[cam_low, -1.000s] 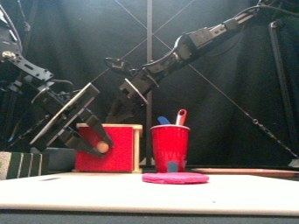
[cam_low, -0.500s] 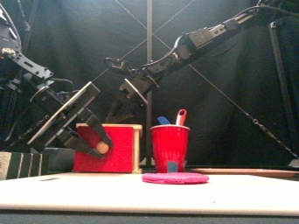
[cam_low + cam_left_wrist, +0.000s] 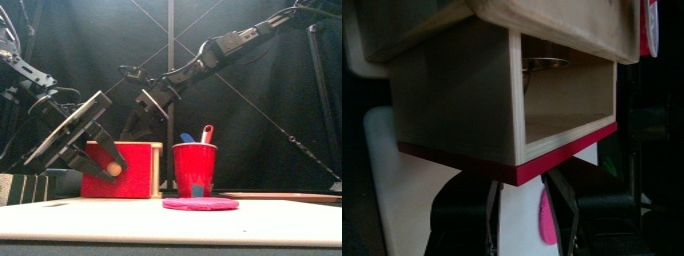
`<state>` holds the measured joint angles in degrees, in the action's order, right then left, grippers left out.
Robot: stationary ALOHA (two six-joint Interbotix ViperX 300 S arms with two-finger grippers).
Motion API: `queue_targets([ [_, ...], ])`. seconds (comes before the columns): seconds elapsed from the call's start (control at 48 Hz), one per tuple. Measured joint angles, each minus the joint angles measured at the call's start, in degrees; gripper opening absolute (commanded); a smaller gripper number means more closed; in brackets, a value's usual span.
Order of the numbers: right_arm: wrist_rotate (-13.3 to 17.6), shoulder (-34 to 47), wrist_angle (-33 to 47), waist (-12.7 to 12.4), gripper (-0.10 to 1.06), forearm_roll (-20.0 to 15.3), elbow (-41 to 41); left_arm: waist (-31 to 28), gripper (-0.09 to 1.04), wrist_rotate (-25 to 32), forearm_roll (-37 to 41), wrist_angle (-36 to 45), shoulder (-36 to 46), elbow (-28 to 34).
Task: Get the cutter from the drawer then cut the dough then place the extra dough in the bowl
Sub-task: Open the drawer
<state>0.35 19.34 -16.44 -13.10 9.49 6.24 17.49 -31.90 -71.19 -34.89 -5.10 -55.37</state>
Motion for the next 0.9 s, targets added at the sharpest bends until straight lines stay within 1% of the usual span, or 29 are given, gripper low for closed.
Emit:
queue_targets([
  [0.167,0.0,0.35,0.0,0.0,0.06,-0.09,-0.26,1.32,0.59,0.0,-1.14,0.09,-0.09,0.26],
  [0.667,0.09,0.79,0.0,0.0,0.06,0.0,-0.79,1.49,0.59,0.18,-1.32,0.53,-0.26,1.85],
  [0.896,0.26,2.11,0.0,-1.23,0.06,0.09,-2.72,1.58,0.59,0.18,-1.14,0.44,-0.18,1.93],
])
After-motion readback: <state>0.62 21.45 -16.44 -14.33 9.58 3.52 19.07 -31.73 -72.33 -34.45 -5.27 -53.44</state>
